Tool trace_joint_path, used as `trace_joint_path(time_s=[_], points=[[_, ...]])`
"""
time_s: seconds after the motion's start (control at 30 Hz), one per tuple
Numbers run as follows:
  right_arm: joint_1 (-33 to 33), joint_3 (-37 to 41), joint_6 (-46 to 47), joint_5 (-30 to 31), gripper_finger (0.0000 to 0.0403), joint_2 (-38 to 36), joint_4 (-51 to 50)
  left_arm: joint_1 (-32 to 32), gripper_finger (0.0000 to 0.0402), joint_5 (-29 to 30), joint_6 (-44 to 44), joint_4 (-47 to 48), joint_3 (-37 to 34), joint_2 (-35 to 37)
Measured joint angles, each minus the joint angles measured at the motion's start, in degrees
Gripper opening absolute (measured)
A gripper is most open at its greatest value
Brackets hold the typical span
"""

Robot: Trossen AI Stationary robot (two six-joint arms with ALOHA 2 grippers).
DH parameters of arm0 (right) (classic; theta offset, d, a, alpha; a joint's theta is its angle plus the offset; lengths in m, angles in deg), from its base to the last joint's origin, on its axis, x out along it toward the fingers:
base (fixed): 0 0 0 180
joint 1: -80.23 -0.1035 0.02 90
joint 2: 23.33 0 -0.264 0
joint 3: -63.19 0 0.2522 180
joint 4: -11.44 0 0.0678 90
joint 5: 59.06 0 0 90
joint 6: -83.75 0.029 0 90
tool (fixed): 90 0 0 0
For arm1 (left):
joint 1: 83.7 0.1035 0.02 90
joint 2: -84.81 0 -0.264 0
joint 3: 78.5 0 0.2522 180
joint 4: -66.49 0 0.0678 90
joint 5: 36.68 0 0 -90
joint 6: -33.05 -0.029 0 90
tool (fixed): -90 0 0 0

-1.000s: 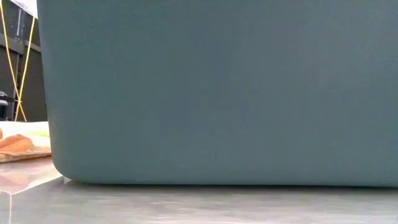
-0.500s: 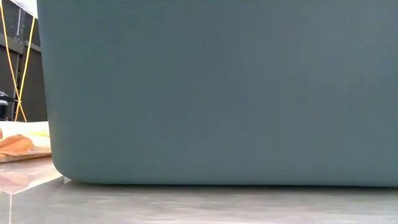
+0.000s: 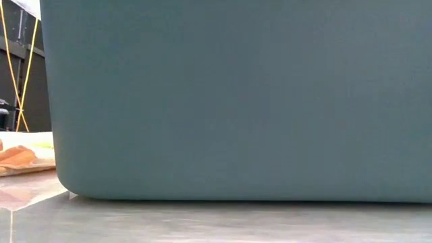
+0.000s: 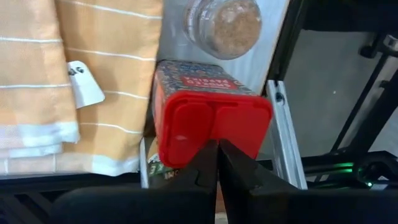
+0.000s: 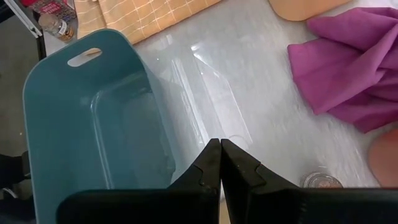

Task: Sort spices by type
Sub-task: Put the red seasoning can into the orange bin

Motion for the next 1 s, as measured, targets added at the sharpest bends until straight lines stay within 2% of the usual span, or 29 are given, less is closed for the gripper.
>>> trace_joint_path(time_s=[0.5,0.77,1.0], points=[[0.0,0.0,-0.2,0.0,0.0,0.0,0.0,-0.4,0.0,-0.5,-2.9,-3.0,0.4,-4.2],[0.1,0.0,-0.2,0.0,0.0,0.0,0.2,2.5,0.0,5.3,-6.5,-2.6,0.3,-4.2],[0.1,0.0,0.4,0.0,0.0,0.0,0.2,5.9,0.0,6.1,-12.9,-0.8,0.3,-4.2]])
